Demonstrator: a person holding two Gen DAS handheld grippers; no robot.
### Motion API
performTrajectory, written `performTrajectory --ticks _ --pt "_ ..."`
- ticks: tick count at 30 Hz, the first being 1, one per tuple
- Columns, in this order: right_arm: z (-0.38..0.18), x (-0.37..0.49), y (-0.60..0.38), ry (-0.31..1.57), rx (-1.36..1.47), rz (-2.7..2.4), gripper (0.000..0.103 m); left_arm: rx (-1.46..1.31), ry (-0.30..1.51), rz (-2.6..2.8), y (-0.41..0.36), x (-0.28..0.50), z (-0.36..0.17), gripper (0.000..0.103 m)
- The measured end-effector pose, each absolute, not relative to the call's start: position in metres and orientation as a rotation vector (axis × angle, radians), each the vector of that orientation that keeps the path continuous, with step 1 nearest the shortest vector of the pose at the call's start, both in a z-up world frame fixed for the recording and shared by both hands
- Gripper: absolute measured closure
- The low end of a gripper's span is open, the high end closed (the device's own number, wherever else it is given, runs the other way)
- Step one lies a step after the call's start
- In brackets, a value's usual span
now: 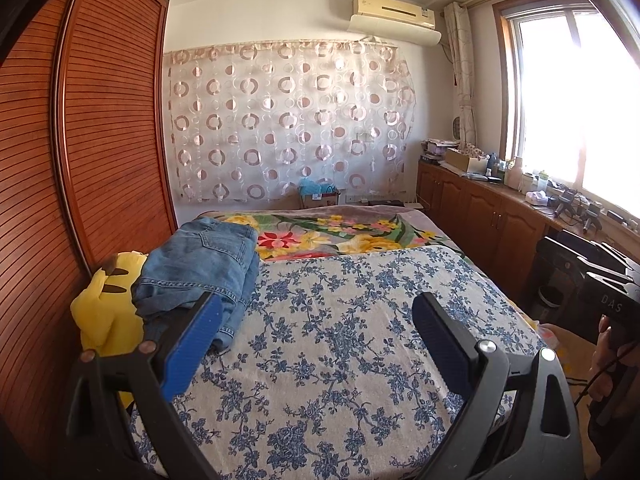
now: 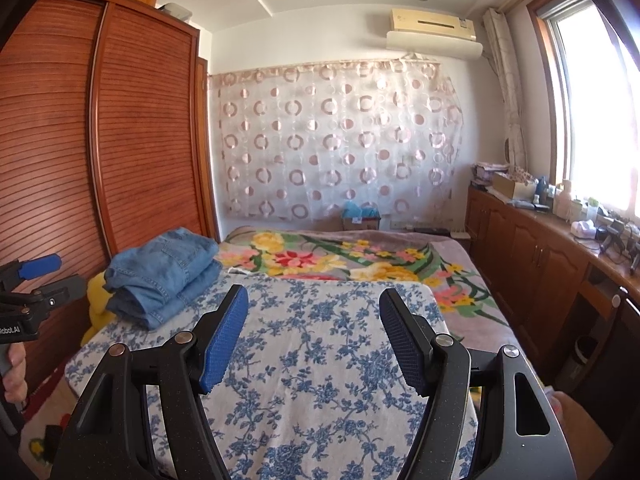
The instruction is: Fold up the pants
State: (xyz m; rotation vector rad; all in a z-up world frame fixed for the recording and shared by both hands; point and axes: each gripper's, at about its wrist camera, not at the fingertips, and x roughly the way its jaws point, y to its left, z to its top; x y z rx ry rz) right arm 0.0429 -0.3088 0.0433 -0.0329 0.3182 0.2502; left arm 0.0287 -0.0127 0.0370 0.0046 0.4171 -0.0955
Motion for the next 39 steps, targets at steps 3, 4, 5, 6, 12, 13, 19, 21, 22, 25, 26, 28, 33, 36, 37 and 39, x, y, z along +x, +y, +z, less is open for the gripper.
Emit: performTrajectory --ticks 3,4,5,6,12,13,19,21,22,25,26,28,33,36,37,39 --pt "0.0441 0.0447 -0.3101 0.321 -0.029 0.253 0.033 0.005 0.418 -0.095 -0.0121 0.0291 0.0367 0.007" --pt "0.044 0.0448 -0.3101 0.321 -0.03 0.253 0.033 0.005 0.418 -0.095 -0.012 0.0291 0.0368 0.007" --pt "0.044 0.0448 -0.3102 0.322 -0.029 0.254 0.033 0.005 0.418 -0.095 -0.0121 0.0287 0.0358 0.007" --pt "0.044 0.0457 -0.3105 0.324 -0.027 0.256 0.033 0.005 0.418 -0.094 -0.0121 0.0287 0.0358 0.007" --pt "0.0436 0.0466 -0.312 0.326 -0.024 0.26 0.033 0.004 0.418 -0.095 -0.012 0.0287 0.0358 0.007" --pt "0.0436 0.047 -0.3121 0.326 -0.024 0.26 0.033 0.004 0.418 -0.095 -0.012 0.0288 0.0358 0.007" --pt "0.0435 0.0471 -0.312 0.326 -0.026 0.26 0.033 0.005 0.418 -0.095 -0.0118 0.0287 0.0356 0.007" --pt "0.0436 0.0471 -0.3122 0.327 -0.023 0.262 0.033 0.005 0.419 -0.095 -0.0117 0.0288 0.0356 0.007" --pt "0.0437 0.0475 -0.3127 0.328 -0.022 0.262 0.033 0.005 0.418 -0.095 -0.0117 0.0287 0.0356 0.007" --pt "0.0413 0.0465 -0.3104 0.328 -0.023 0.262 0.033 0.005 0.417 -0.094 -0.0119 0.0284 0.0353 0.007" --pt "0.0413 0.0466 -0.3104 0.329 -0.023 0.262 0.033 0.004 0.416 -0.093 -0.0118 0.0285 0.0352 0.007" --pt "0.0413 0.0465 -0.3104 0.328 -0.023 0.262 0.033 0.005 0.417 -0.094 -0.0118 0.0285 0.035 0.007" --pt "0.0415 0.0467 -0.3106 0.328 -0.024 0.263 0.033 0.006 0.417 -0.094 -0.0117 0.0284 0.035 0.007" --pt "0.0415 0.0467 -0.3105 0.328 -0.022 0.262 0.033 0.006 0.417 -0.094 -0.0117 0.0282 0.0349 0.007" --pt "0.0415 0.0466 -0.3106 0.329 -0.022 0.262 0.033 0.007 0.416 -0.093 -0.0117 0.0282 0.035 0.007" --pt "0.0416 0.0467 -0.3108 0.329 -0.021 0.261 0.033 0.007 0.416 -0.095 -0.0117 0.0282 0.0349 0.007"
